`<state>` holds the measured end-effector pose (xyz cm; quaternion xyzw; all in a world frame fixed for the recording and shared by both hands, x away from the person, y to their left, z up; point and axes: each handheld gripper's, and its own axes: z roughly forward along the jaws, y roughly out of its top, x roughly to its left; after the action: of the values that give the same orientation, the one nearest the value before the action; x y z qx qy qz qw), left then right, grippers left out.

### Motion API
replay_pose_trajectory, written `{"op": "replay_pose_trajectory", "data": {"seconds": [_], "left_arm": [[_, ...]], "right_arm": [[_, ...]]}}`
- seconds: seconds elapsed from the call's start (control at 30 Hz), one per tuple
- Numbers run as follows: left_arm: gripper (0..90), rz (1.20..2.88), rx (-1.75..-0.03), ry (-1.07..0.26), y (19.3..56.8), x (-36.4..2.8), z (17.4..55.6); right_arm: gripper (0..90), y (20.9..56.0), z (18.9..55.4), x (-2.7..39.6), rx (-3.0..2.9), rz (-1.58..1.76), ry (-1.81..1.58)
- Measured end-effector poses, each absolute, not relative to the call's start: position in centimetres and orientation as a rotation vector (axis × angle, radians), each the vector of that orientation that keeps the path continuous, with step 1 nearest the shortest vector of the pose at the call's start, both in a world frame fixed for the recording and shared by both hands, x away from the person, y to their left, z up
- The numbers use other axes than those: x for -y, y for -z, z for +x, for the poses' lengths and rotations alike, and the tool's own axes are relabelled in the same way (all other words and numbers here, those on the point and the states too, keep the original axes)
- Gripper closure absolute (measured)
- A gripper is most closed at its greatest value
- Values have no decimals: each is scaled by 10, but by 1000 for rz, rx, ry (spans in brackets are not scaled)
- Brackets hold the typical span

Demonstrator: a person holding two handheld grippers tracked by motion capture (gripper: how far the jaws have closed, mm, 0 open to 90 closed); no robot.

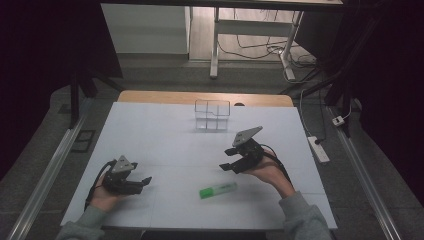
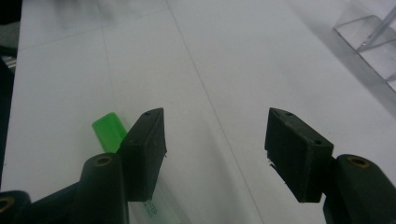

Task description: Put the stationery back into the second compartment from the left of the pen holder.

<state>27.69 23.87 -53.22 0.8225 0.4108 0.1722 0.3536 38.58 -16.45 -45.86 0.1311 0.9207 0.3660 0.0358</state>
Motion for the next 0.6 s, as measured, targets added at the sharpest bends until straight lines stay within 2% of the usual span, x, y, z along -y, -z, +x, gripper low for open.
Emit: {"op": "replay_pose_trajectory", "data": {"seconds": [0.6], "left_arm": [[224,2134,-1056,-446,532,-238,277]], "right_arm": [[345,472,373,139,-2967,190,-1040]]}}
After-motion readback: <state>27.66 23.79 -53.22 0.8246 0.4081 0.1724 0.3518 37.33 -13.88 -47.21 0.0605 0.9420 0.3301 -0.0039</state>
